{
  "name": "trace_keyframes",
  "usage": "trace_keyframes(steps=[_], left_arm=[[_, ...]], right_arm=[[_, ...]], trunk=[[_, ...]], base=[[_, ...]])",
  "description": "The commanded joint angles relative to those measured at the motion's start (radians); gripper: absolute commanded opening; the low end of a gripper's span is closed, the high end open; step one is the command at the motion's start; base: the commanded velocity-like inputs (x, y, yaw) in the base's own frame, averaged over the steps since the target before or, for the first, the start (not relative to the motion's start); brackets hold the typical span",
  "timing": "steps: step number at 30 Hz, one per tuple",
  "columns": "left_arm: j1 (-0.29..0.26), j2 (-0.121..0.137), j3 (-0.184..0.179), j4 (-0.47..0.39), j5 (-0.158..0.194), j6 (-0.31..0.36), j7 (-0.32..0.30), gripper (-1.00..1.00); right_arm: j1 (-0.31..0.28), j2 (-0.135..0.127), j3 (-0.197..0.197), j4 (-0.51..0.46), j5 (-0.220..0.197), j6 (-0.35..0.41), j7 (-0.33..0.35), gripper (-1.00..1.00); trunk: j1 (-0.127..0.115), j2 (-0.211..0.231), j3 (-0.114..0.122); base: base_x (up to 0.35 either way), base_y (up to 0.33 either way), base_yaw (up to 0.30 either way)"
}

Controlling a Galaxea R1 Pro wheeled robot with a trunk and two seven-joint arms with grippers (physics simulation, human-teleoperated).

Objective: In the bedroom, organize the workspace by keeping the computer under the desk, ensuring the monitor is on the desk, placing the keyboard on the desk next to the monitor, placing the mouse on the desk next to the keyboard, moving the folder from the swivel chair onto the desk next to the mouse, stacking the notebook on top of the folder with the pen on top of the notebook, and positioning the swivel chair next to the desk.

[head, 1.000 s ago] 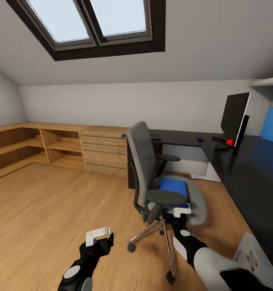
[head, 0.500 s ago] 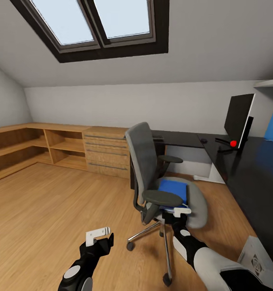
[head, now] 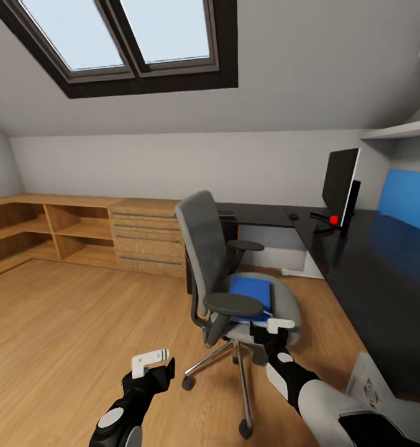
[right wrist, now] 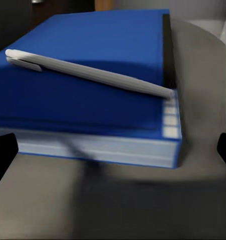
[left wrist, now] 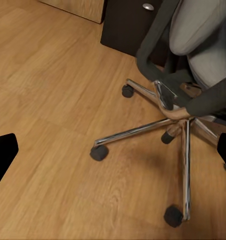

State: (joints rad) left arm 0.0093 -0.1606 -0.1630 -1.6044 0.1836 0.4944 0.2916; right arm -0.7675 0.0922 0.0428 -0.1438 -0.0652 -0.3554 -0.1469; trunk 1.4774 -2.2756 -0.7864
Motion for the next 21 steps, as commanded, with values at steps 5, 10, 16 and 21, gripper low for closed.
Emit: trace_keyframes(steps=[5,10,16,21], left_arm=[[0.000,0.000,0.000,-0.002,0.010,0.003,0.009,1.00],[0.000,0.000,0.000,-0.002,0.010,0.003,0.009,1.00],[0.000,0.000,0.000,-0.002,0.010,0.003,0.009,1.00],[0.000,0.001,0.000,-0.002,0.011,0.003,0.009,1.00]], right_arm=[[0.000,0.000,0.005,0.001,-0.007,-0.004,-0.003,1.00],[-0.001,0.000,0.005,0.001,-0.007,-0.004,-0.003,1.00],[-0.001,0.000,0.004,0.001,-0.007,-0.004,-0.003,1.00],[-0.001,0.000,0.004,0.001,-0.007,-0.004,-0.003,1.00]], trunk=[[0.000,0.000,0.005],[0.000,0.000,0.010],[0.000,0.000,0.016],[0.000,0.000,0.018]], base=[[0.000,0.000,-0.185],[0.000,0.000,-0.185],[0.000,0.000,-0.167],[0.000,0.000,-0.042]])
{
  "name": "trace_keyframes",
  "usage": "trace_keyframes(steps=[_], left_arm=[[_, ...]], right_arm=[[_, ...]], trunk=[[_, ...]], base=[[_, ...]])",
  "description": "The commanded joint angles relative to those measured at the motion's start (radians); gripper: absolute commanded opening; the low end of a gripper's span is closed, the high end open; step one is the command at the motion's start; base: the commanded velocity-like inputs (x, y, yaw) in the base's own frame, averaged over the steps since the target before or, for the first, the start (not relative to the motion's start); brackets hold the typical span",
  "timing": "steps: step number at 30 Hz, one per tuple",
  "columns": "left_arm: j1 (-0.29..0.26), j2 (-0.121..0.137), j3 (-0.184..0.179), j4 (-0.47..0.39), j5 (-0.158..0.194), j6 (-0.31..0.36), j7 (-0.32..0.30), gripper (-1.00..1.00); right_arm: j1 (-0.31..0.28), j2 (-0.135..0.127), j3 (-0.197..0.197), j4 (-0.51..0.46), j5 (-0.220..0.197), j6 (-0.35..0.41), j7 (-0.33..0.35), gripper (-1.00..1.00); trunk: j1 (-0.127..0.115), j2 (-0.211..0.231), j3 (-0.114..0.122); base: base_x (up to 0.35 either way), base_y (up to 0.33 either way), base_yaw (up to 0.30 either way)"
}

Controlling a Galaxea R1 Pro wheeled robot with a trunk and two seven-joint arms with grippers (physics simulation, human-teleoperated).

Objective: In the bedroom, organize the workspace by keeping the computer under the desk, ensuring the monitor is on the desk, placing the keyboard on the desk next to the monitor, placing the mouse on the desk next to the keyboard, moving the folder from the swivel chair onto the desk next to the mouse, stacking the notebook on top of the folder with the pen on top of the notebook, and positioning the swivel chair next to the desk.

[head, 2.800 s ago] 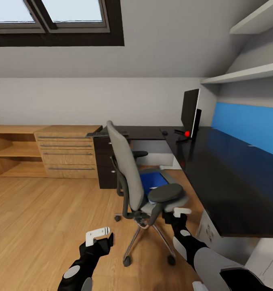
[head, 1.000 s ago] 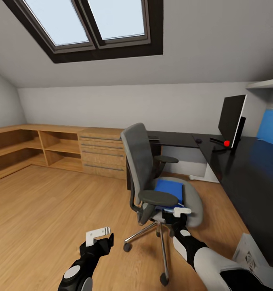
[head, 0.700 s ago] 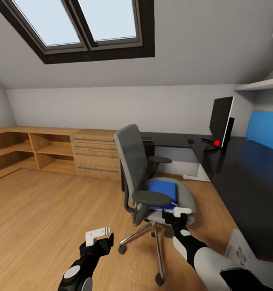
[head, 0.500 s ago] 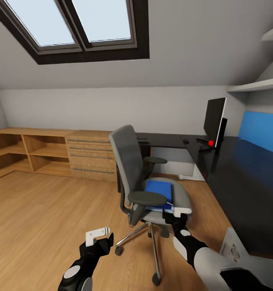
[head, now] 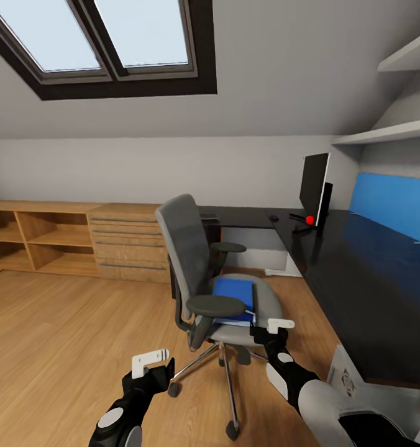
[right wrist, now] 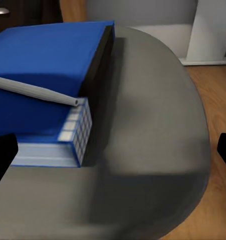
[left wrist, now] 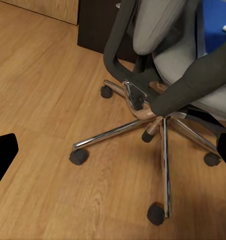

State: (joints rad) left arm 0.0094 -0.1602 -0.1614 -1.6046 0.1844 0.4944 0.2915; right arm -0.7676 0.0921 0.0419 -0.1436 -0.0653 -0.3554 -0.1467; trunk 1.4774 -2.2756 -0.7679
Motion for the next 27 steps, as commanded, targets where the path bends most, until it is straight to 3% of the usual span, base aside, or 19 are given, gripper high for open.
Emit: trace_keyframes(steps=[1,8,9,11,16,20,21,24,27], left_arm=[[0.000,0.000,-0.001,-0.001,0.011,0.003,0.009,1.00],[0.000,-0.001,0.001,-0.004,0.013,0.003,0.009,1.00],[0.000,0.000,0.002,-0.004,0.015,0.003,0.009,1.00],[0.000,-0.001,0.002,-0.004,0.019,0.003,0.009,1.00],[0.000,0.000,0.004,-0.005,0.041,0.003,0.010,1.00],[0.000,0.000,0.006,-0.005,0.044,0.002,0.010,1.00],[0.000,0.000,0.006,-0.005,0.045,0.002,0.010,1.00],[0.000,0.001,0.008,-0.005,0.045,0.001,0.011,1.00],[0.000,0.001,0.008,-0.005,0.046,0.001,0.011,1.00]], right_arm=[[-0.001,0.000,0.005,0.001,-0.007,-0.004,-0.003,1.00],[-0.001,-0.005,-0.004,0.000,-0.017,0.006,-0.004,1.00],[-0.001,-0.006,-0.023,0.000,-0.072,0.033,-0.002,1.00],[-0.001,-0.006,-0.030,0.000,-0.107,0.041,0.003,1.00],[-0.001,-0.006,-0.043,-0.001,-0.269,0.054,0.076,1.00],[-0.001,-0.007,-0.045,-0.001,-0.339,0.057,0.117,1.00],[-0.001,-0.009,-0.045,-0.001,-0.380,0.057,0.128,1.00],[-0.001,-0.012,-0.044,-0.002,-0.439,0.058,0.136,1.00],[-0.001,-0.014,-0.045,-0.002,-0.467,0.058,0.138,1.00]], trunk=[[0.000,0.000,-0.001],[0.000,0.000,-0.001],[0.000,0.000,-0.001],[0.000,0.000,-0.001],[0.000,0.000,-0.001],[0.000,0.000,-0.001],[0.000,0.000,-0.001],[0.000,0.000,-0.001],[0.000,0.000,-0.001]], base=[[0.000,0.000,-0.011],[0.000,0.000,-0.004],[0.000,0.000,0.000],[0.000,0.000,0.000],[0.000,0.000,0.000],[0.000,0.000,0.000],[0.000,0.000,0.000],[0.000,0.000,0.000],[0.000,0.000,0.000]])
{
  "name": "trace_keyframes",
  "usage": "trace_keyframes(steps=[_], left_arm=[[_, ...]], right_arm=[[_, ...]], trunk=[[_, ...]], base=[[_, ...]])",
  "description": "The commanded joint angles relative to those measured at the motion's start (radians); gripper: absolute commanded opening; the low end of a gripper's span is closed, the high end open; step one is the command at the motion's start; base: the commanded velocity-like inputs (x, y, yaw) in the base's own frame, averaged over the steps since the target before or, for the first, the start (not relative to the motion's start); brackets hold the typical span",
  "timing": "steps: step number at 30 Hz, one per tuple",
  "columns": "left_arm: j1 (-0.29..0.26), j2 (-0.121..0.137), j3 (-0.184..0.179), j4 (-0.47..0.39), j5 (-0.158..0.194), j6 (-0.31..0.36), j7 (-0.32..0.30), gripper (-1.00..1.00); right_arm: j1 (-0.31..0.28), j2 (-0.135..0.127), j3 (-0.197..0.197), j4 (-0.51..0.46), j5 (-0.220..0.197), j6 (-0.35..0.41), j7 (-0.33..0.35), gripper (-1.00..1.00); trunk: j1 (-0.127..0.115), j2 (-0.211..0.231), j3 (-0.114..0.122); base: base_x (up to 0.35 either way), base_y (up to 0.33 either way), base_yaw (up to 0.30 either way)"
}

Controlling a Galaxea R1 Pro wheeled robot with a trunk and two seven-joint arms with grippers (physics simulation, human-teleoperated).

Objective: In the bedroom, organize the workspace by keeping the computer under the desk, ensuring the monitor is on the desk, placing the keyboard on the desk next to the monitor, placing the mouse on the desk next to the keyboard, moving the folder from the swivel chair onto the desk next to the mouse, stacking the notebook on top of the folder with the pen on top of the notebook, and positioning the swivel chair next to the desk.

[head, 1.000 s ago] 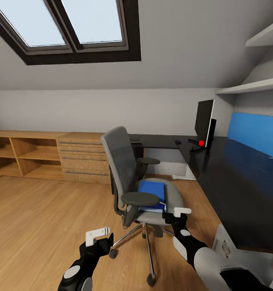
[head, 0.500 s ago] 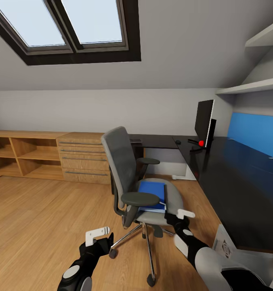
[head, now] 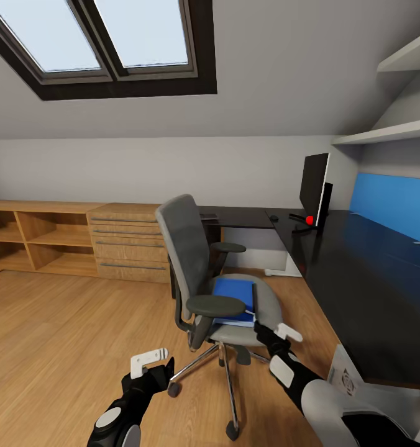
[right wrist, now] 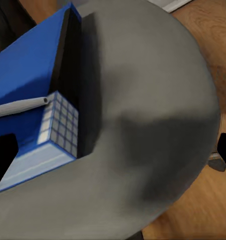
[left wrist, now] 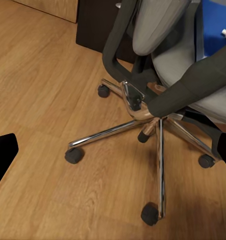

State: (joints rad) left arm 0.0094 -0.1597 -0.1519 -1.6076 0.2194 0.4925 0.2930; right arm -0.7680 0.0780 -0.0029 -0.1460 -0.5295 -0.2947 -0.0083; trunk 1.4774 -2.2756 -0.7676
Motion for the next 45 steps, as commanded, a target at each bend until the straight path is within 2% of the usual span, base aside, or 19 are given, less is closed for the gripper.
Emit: trace_keyframes(steps=[1,3,4,5,6,9,15,17,20,29,33,37,40,45], left_arm=[[0.000,0.000,-0.001,-0.001,0.011,0.002,0.009,1.00],[0.000,0.000,-0.001,-0.001,0.011,0.002,0.009,1.00],[0.000,0.000,-0.001,-0.001,0.010,0.002,0.009,1.00],[0.000,0.000,-0.001,-0.001,0.010,0.002,0.009,1.00],[0.000,0.000,-0.001,-0.001,0.009,0.003,0.009,1.00],[0.000,0.000,-0.001,-0.001,0.009,0.003,0.009,1.00],[0.000,0.000,0.004,-0.001,0.009,0.002,0.009,1.00],[0.000,0.000,0.028,-0.001,0.011,0.001,0.009,1.00],[0.000,0.000,0.041,-0.001,0.012,0.001,0.009,1.00],[0.000,0.000,0.057,-0.003,0.012,0.001,0.008,1.00],[0.000,0.000,0.123,-0.006,0.013,0.001,0.005,1.00],[0.000,0.000,0.204,-0.009,0.023,0.001,0.001,1.00],[0.000,0.000,0.234,-0.009,0.050,0.001,0.000,1.00],[0.000,0.000,0.252,-0.009,0.079,0.001,0.000,1.00]], right_arm=[[-0.001,0.000,0.000,0.000,-0.009,-0.003,-0.001,1.00],[-0.001,-0.006,0.000,0.000,-0.036,-0.003,0.000,1.00],[-0.001,-0.022,-0.001,0.000,-0.080,0.004,0.000,1.00],[-0.001,-0.026,-0.001,0.000,-0.090,0.010,0.000,1.00],[-0.001,-0.043,-0.001,-0.003,-0.124,0.045,0.002,1.00],[-0.001,-0.060,-0.001,-0.005,-0.148,0.078,0.003,1.00],[-0.001,-0.070,-0.002,-0.006,-0.159,0.094,0.004,1.00],[-0.001,-0.070,-0.002,-0.006,-0.159,0.093,0.004,1.00],[-0.001,-0.070,-0.002,-0.006,-0.159,0.092,0.004,1.00],[0.000,-0.071,-0.002,-0.006,-0.159,0.091,0.004,1.00],[-0.001,-0.081,-0.006,-0.006,-0.159,0.092,0.002,1.00],[-0.001,-0.099,-0.045,-0.006,-0.160,0.096,0.001,1.00],[-0.001,-0.108,-0.061,-0.006,-0.160,0.104,0.001,1.00],[-0.001,-0.117,-0.069,-0.006,-0.160,0.129,0.002,1.00]], trunk=[[0.000,0.000,-0.001],[0.000,0.000,-0.001],[0.000,0.000,-0.001],[0.000,0.000,-0.001],[0.000,0.000,-0.001],[0.000,0.000,-0.001],[0.000,0.000,-0.001],[0.000,0.000,-0.001],[0.000,0.000,-0.001],[0.000,0.000,-0.001],[0.000,0.000,-0.001],[0.000,0.000,-0.001],[0.000,0.000,-0.001],[0.000,0.000,-0.001]], base=[[0.000,0.000,0.000],[0.016,0.000,0.000],[0.111,0.000,0.000],[0.071,0.000,0.000],[0.036,0.000,0.000],[0.018,0.000,0.000],[0.074,0.000,0.000],[0.093,0.000,0.000],[0.039,0.000,0.000],[0.134,0.000,0.000],[0.050,-0.007,0.000],[0.135,-0.065,0.000],[0.071,-0.032,0.000],[0.030,-0.010,0.000]])
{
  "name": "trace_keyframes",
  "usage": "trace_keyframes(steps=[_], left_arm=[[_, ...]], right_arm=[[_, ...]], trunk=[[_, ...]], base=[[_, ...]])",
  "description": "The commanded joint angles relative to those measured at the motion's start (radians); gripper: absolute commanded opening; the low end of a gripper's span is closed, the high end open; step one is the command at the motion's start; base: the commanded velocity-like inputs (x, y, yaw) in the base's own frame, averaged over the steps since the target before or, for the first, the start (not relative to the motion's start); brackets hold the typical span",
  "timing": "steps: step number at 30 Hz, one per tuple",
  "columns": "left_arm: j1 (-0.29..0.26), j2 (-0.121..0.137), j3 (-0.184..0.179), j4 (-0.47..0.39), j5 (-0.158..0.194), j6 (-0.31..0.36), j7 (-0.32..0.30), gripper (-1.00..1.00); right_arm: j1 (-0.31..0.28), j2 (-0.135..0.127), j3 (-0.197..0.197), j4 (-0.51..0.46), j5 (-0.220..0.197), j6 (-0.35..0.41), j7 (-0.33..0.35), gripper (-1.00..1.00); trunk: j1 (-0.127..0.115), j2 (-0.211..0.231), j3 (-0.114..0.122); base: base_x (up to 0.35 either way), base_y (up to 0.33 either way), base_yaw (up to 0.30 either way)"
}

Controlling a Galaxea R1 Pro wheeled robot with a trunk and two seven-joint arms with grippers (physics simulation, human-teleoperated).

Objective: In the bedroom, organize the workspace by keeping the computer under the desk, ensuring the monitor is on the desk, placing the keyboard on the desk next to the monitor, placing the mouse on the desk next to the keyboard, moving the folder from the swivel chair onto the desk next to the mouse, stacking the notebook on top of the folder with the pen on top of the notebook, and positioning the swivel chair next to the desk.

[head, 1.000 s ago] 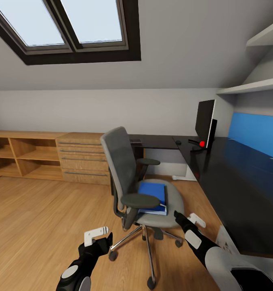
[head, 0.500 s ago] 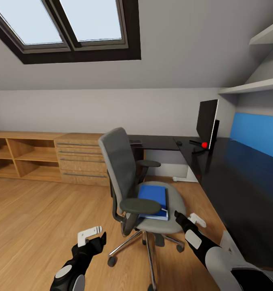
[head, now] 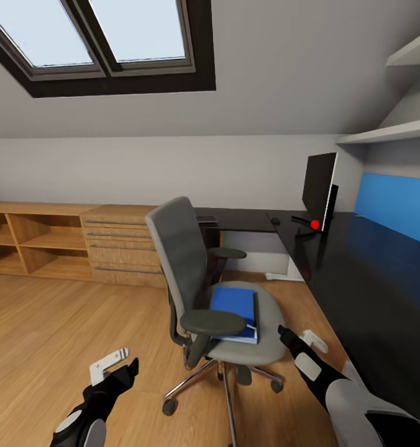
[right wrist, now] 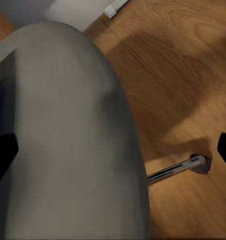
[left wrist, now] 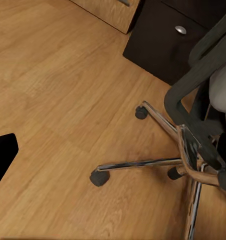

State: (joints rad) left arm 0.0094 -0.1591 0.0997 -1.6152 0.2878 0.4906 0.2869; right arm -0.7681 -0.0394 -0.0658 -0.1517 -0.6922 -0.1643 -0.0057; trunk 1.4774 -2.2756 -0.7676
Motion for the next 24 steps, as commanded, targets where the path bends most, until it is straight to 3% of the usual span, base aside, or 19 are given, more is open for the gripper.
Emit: trace_keyframes(steps=[1,22,24], left_arm=[[0.000,0.000,0.003,-0.002,0.015,0.003,0.006,1.00],[0.000,0.000,0.018,-0.002,0.025,0.002,0.002,1.00],[0.000,0.000,0.031,-0.002,0.042,0.002,0.000,1.00]], right_arm=[[0.000,-0.001,-0.007,0.000,0.003,0.004,-0.001,1.00],[0.000,-0.013,-0.011,-0.001,0.003,0.077,-0.002,1.00],[0.000,-0.013,-0.011,-0.001,0.003,0.078,-0.002,1.00]], trunk=[[0.000,0.000,-0.001],[0.000,0.000,-0.001],[0.000,0.000,-0.001]], base=[[0.107,-0.004,0.000],[0.127,-0.001,0.000],[0.010,0.000,0.000]])
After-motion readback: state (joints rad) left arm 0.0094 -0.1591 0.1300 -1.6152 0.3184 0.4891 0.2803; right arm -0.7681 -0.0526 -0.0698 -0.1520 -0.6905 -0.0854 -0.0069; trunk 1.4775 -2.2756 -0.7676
